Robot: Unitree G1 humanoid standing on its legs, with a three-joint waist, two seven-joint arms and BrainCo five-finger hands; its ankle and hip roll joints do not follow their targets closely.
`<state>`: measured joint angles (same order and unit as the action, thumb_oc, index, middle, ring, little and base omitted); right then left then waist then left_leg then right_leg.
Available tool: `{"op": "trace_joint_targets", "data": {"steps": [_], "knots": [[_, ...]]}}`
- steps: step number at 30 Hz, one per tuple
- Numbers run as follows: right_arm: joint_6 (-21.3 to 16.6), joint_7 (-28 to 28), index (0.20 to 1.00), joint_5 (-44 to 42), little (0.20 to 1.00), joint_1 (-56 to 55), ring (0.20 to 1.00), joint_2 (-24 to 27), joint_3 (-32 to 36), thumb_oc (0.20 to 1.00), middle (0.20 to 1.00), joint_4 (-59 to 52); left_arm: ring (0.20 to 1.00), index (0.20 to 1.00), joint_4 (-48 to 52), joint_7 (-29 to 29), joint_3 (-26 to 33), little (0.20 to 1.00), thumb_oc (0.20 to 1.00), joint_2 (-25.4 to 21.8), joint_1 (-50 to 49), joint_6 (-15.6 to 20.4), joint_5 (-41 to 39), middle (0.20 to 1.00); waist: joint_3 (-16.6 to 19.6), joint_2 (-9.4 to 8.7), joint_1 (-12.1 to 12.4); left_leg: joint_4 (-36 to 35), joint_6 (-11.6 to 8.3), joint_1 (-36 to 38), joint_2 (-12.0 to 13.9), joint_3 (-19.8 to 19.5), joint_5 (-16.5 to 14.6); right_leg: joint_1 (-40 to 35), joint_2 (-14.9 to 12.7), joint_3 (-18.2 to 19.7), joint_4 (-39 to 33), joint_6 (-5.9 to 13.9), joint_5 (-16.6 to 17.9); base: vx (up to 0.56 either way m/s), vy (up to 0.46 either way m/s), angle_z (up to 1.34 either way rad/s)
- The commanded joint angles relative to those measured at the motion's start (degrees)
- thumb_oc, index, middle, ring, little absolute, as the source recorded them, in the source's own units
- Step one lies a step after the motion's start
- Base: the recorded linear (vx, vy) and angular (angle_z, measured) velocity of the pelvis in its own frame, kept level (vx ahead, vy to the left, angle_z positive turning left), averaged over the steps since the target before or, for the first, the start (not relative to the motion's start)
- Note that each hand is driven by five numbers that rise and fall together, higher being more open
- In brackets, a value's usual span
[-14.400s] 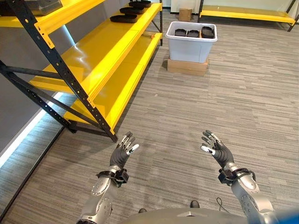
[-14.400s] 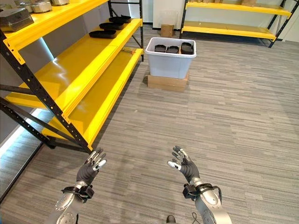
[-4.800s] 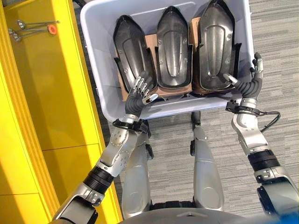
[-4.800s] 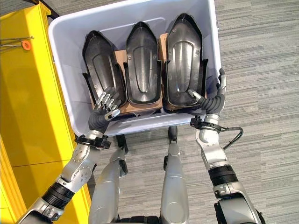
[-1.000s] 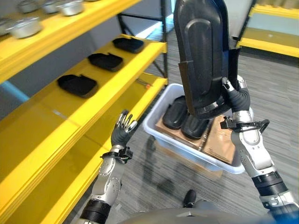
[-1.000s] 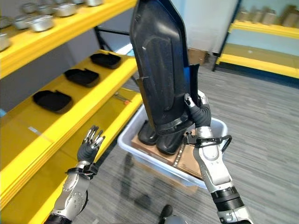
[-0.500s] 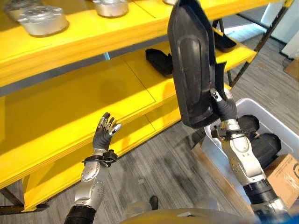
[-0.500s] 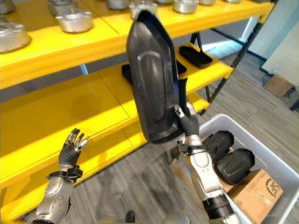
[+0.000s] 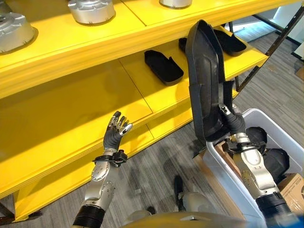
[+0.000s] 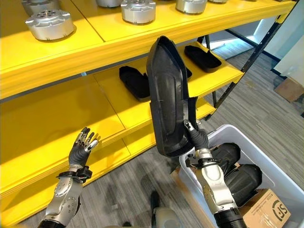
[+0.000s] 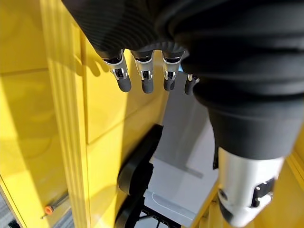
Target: Move parts from the plastic box to the shelf.
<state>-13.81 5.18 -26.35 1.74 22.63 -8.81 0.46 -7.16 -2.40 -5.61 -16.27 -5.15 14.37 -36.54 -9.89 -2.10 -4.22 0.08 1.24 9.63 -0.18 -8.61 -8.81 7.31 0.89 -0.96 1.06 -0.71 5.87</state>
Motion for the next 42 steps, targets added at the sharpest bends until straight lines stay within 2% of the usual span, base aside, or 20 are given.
{"op": "trace_joint_targets", "data": {"steps": [1, 4, 5, 6, 7, 8, 9, 10, 11, 12, 13, 14, 15, 17, 21, 28, 30, 33, 35, 42], "knots": [[-4.0, -1.2, 0.2, -2.4, 0.2, 0.8, 0.2, -0.9, 0.8, 0.2, 0.2, -3.3, 1.0, 1.0, 3.7, 1.1, 1.1, 1.0, 1.0, -2.2, -0.8, 3.4, 0.1, 1.0, 5.6, -2.32, 0.6, 1.8, 0.26, -3.3, -3.4, 1.9, 0.9, 0.7, -3.0, 3.3, 2.8, 7.41, -0.1, 0.07, -0.092, 0.2], [-3.8, -2.0, 0.2, -3.0, 0.2, 0.5, 0.2, -0.4, 0.1, 0.2, 0.2, -3.2, 1.0, 1.0, 3.4, 1.4, 1.3, 1.0, 1.0, -1.9, -0.8, 3.5, -0.6, 1.0, 5.6, -2.41, 0.7, 7.7, -1.34, -5.1, -3.0, 1.2, -0.4, -0.8, -2.7, 2.7, 2.7, 6.21, -1.8, 0.06, -0.137, 0.24], [-4.0, -2.3, 0.2, -3.5, 0.2, 0.9, 0.2, 0.2, -0.3, 0.2, 0.2, -3.2, 1.0, 1.0, 3.3, 1.5, 0.9, 1.0, 1.0, -1.4, -0.3, 3.9, -1.6, 1.0, 3.8, -2.82, 1.4, 17.7, -3.57, -9.8, -3.9, 1.2, 2.4, -2.1, -3.2, 2.2, 2.8, 5.02, -2.1, -0.07, -0.12, 0.22], [-4.2, -2.2, 0.2, -3.6, 0.2, 1.4, 0.2, 0.7, -0.6, 0.2, 0.2, -3.2, 1.0, 1.0, 3.0, 1.2, 0.6, 1.0, 1.0, -1.3, 0.6, 4.1, -2.2, 1.0, 2.4, -3.19, 1.6, 23.6, -4.91, -13.0, -3.9, 1.9, 4.1, -2.6, -3.8, 1.3, 3.1, 4.45, -2.2, -0.1, -0.082, 0.6], [-4.3, -2.2, 0.2, -3.6, 0.2, 1.6, 0.2, 0.7, -0.5, 0.2, 0.2, -3.2, 1.0, 1.0, 3.0, 1.2, 0.6, 1.0, 1.0, -1.3, 0.7, 4.1, -2.2, 1.0, 2.4, -3.02, 1.4, 24.5, -4.94, -13.6, -3.9, 1.7, 3.8, -2.4, -3.7, 1.0, 3.2, 4.44, -2.2, -0.07, -0.045, 0.96], [-4.3, -2.1, 0.2, -2.9, 0.2, 2.0, 0.2, 1.4, -1.2, 0.2, 0.2, -3.7, 1.0, 1.0, 3.1, 1.3, 0.5, 1.0, 1.0, -1.3, 0.7, 3.9, -2.6, 1.0, 1.3, -2.97, 1.9, 24.8, -5.04, -15.2, -1.7, 2.9, 4.7, -2.8, -3.7, 0.0, 4.1, 4.2, -3.7, -0.01, -0.017, 0.95], [-4.3, -2.1, 0.2, -2.9, 0.2, 2.0, 0.2, 1.4, -1.2, 0.2, 0.2, -3.7, 1.0, 1.0, 3.1, 1.3, 0.6, 1.0, 1.0, -1.3, 0.7, 3.9, -2.6, 1.0, 1.3, -2.94, 1.9, 24.9, -5.06, -15.1, -1.6, 2.9, 4.6, -2.8, -3.7, 0.0, 4.2, 4.18, -3.7, 0.05, 0.089, 0.62], [-4.3, -2.2, 0.2, -2.4, 0.2, 2.2, 0.2, 1.4, -3.0, 0.2, 0.2, -4.0, 1.0, 1.0, 3.5, 1.1, 0.8, 1.0, 1.0, -1.8, -0.2, 3.9, -2.8, 1.0, 1.2, -3.49, 1.9, 14.8, -5.54, -14.3, 10.1, 5.1, 7.3, -2.9, -5.5, -0.5, 5.6, 5.32, -5.3, 0.07, 0.134, 0.51], [-4.2, -2.1, 0.2, -2.4, 0.2, 2.0, 0.2, 1.4, -3.2, 0.2, 0.2, -3.9, 1.0, 1.0, 3.6, 0.8, 0.8, 1.0, 1.0, -2.0, -0.3, 3.9, -2.7, 1.0, 1.3, -3.04, 1.9, 11.2, -5.92, -13.1, 12.4, 5.8, 9.2, -2.7, -5.5, -0.6, 6.4, 5.48, -6.2, 0.06, 0.318, 0.46], [-4.2, -1.9, 0.2, -2.1, 0.2, 2.6, 0.2, 1.3, -4.7, 0.2, 0.2, -3.4, 1.0, 1.0, 3.2, -0.6, 0.7, 1.0, 1.0, -2.4, 0.8, 4.4, -2.3, 1.0, 1.0, -1.83, 1.7, 5.9, -7.37, -14.4, 18.7, 7.2, 16.1, -1.1, -6.8, -1.1, 8.5, 6.48, -7.4, 0.01, 0.266, 0.37], [-3.8, -1.7, 0.2, -2.0, 0.2, 2.6, 0.2, 1.3, -5.2, 0.2, 0.2, -3.1, 1.0, 1.0, 3.0, -0.6, 0.9, 1.0, 1.0, -2.5, 1.1, 4.0, -2.3, 1.0, 1.0, -1.03, 1.7, 4.4, -7.85, -13.5, 18.7, 7.6, 16.5, -0.5, -7.0, -1.4, 9.6, 6.63, -8.0, 0.03, 0.299, 0.2], [-3.6, -2.1, 0.2, -1.7, 0.2, 2.9, 0.2, 1.3, -5.8, 0.2, 0.2, -3.5, 1.0, 1.0, 2.9, -0.5, 1.1, 1.0, 1.0, -2.6, 0.9, 3.9, -2.3, 1.0, 1.2, -0.39, 1.8, 2.6, -8.02, -12.2, 18.3, 8.2, 14.4, -0.4, -7.2, -1.6, 10.5, 7.14, -8.6, 0.06, 0.182, 0.13], [-3.4, -2.4, 0.2, -1.0, 0.2, 3.0, 0.2, 1.2, -6.2, 0.2, 0.2, -3.9, 1.0, 1.0, 2.5, -0.8, 1.2, 1.0, 1.0, -2.7, 1.2, 4.1, -2.0, 1.0, 1.2, 0.07, 1.8, 2.3, -8.51, -12.1, 18.0, 9.3, 13.8, -0.3, -7.9, -1.8, 11.4, 7.49, -8.7, 0.05, 0.126, -0.06], [-3.3, -2.6, 0.2, -0.7, 0.2, 3.4, 0.2, 1.2, -6.6, 0.2, 0.2, -4.1, 1.0, 1.0, 2.6, -1.0, 1.5, 1.0, 1.0, -3.0, 1.5, 4.1, -2.0, 1.0, 1.0, 0.12, 2.1, 4.1, -8.66, -12.9, 17.1, 9.1, 12.6, -0.4, -8.9, -2.4, 12.1, 7.81, -8.6, 0.06, 0.152, -0.22], [-1.8, -4.4, 0.2, 1.8, 0.2, 6.2, 0.2, 1.5, -9.7, 0.2, 0.2, -5.1, 1.0, 1.0, 2.6, -0.6, 2.9, 1.0, 1.0, -4.5, 1.8, 4.3, -1.2, 1.0, -0.8, -0.97, 4.4, 9.8, -8.43, -14.3, 12.8, 9.8, 8.1, -3.5, -13.5, -3.5, 11.0, 9.68, -7.5, 0.07, 0.213, 0.26], [-0.7, -5.6, 0.2, 10.1, 0.2, 13.0, 0.2, 2.6, -16.3, 0.2, 0.2, -2.6, 1.0, 1.0, 3.4, -1.0, 2.1, 1.0, 1.0, -5.4, 3.8, 4.8, -1.7, 1.0, -3.2, -2.3, 6.4, 17.8, -8.0, -20.2, 9.6, 8.8, 4.0, -3.2, -17.0, -4.7, 11.0, 10.87, -7.0, -0.02, 0.108, 0.41], [-0.5, -7.7, 0.2, 16.5, 0.2, 18.2, 0.2, 4.1, -21.2, 0.2, 0.2, -2.8, 1.0, 1.0, 3.2, -1.6, 3.6, 1.0, 1.0, -5.9, 3.9, 5.3, -1.1, 1.0, -5.0, -2.61, 8.5, 20.4, -7.75, -22.5, 8.6, 8.1, 2.7, -2.3, -18.1, -5.1, 12.4, 11.09, -7.3, -0.05, 0.046, 0.28], [-0.5, -8.3, 0.2, 17.1, 0.2, 22.1, 0.2, 2.9, -24.3, 0.2, 0.2, -1.5, 1.0, 1.0, 2.8, -2.5, 4.7, 1.0, 1.0, -6.1, 3.7, 5.7, -1.0, 1.0, -6.1, -2.7, 9.7, 21.7, -7.8, -23.6, 8.3, 7.0, 2.4, -1.8, -18.3, -5.5, 14.2, 10.82, -8.2, -0.03, -0.021, 0.2], [-0.5, -7.8, 0.2, 16.8, 0.2, 25.7, 0.2, -0.2, -26.7, 0.2, 0.2, 1.3, 1.0, 1.0, 2.8, -3.7, 5.3, 1.0, 1.0, -5.9, 3.2, 6.1, -1.3, 1.0, -7.4, -1.95, 11.5, 22.6, -7.97, -24.7, 8.0, 5.3, 2.4, -1.1, -18.3, -6.6, 16.7, 10.5, -9.5, -0.03, -0.048, 0.17], [-0.1, -6.1, 0.2, 17.3, 0.2, 29.8, 0.2, -2.8, -28.1, 0.2, 0.2, 6.7, 1.0, 1.0, 3.1, -3.9, 3.9, 1.0, 1.0, -6.3, 3.3, 6.3, -2.3, 1.0, -9.0, -0.88, 13.2, 22.8, -8.03, -25.9, 7.9, 3.5, 3.1, -0.1, -18.1, -7.7, 19.0, 10.14, -10.6, -0.02, -0.03, 0.15]]}}
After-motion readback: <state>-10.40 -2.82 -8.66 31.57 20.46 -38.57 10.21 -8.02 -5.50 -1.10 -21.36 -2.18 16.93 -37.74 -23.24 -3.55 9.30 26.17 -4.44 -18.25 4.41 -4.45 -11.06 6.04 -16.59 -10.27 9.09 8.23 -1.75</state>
